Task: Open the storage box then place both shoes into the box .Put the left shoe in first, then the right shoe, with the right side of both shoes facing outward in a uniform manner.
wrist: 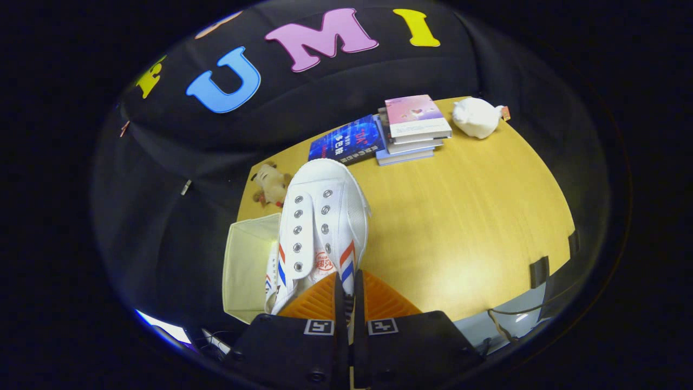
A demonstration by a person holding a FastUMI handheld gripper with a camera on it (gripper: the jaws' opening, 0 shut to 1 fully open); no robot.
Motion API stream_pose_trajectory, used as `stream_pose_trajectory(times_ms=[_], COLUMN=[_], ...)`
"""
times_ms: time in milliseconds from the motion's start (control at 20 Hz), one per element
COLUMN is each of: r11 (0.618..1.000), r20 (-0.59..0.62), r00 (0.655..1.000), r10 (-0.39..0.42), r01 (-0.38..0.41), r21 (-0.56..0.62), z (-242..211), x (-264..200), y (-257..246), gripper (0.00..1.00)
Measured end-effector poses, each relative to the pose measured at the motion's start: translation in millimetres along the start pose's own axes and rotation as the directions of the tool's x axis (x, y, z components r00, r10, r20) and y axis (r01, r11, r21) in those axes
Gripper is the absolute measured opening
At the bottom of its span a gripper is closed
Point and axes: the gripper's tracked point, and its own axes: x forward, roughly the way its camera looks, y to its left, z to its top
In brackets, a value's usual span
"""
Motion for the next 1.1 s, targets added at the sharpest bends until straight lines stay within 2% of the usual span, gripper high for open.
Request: stream_pose_trajectory(times_ms=[150,400,700,1000,1100], r11=[0.997,0.986,0.991,0.991,0.987], r20=[-0.016,-0.093,-0.182,-0.203,-0.205], r00=[0.999,0.989,0.981,0.979,0.978], r10=[0.046,0.117,0.073,0.033,0.030], r01=[-0.047,-0.127,-0.092,-0.059,-0.061], r21=[-0.068,-0.108,-0.101,-0.122,-0.147], z=[-10.4,-39.9,-74.0,-81.1,-83.2], x=[8.2,38.0,91.2,108.1,109.4], y=[48.1,112.1,135.7,142.0,143.0], gripper=[0.08,0.08,0.08,0.09,0.12])
